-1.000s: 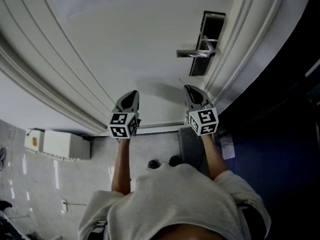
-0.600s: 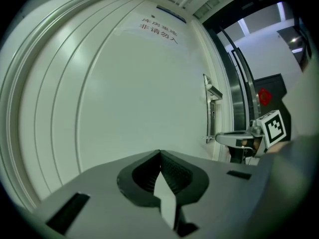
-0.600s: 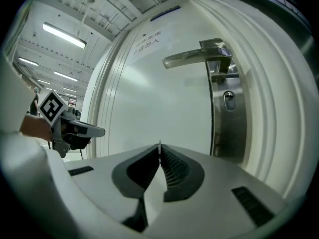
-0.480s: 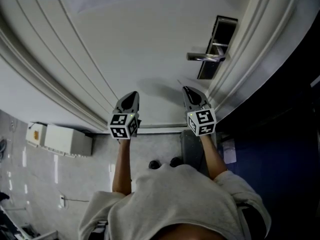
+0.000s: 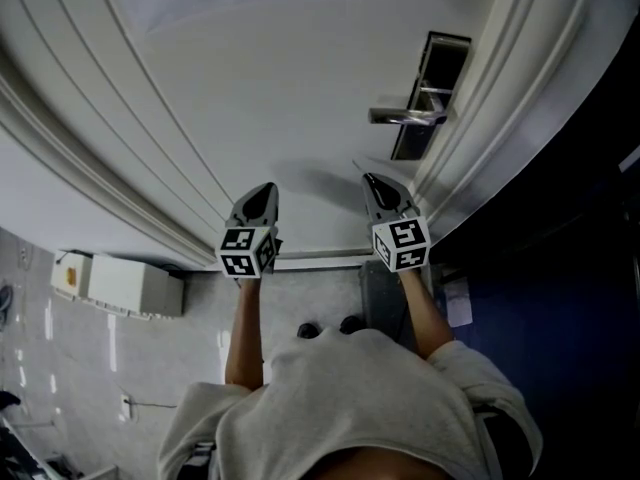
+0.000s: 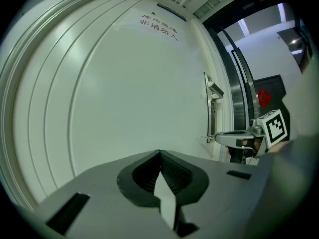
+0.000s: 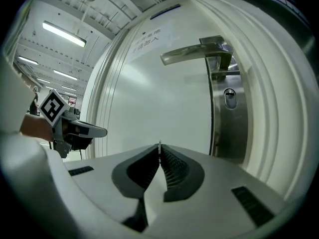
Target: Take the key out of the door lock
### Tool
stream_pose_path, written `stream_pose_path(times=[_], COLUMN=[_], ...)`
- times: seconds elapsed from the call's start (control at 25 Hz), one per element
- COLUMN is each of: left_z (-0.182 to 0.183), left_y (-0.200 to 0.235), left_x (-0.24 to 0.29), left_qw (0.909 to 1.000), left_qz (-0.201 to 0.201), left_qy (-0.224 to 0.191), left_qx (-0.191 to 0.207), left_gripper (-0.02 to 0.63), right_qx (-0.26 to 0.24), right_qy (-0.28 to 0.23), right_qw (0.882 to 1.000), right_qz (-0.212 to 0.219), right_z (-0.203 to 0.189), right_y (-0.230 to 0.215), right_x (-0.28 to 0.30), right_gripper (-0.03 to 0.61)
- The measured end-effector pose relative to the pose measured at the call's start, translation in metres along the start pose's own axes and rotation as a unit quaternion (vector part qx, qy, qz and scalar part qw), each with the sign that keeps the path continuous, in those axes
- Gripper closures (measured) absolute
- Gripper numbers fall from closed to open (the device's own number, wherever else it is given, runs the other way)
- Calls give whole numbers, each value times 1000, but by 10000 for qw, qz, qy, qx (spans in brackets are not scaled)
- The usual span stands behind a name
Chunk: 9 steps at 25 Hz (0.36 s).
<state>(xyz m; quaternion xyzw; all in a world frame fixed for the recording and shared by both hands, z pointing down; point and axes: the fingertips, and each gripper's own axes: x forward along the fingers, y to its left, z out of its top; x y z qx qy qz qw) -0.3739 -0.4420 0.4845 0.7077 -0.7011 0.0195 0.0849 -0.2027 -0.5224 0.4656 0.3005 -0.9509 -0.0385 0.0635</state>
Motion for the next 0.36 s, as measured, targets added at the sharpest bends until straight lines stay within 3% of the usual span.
stream_pose_path(times=[0.36], left_z=[0], left_y=[-1], left_x=[4], left_qw=[10000], left_qz=[-26], left_qy=[1], left_qx=[11], left_gripper=[595], right_qx=[-39], right_qy=[19], right_qw=[10000], right_qz=[-22], right_z=[0], right_y=[-3], right_x=[1], right_gripper=[549])
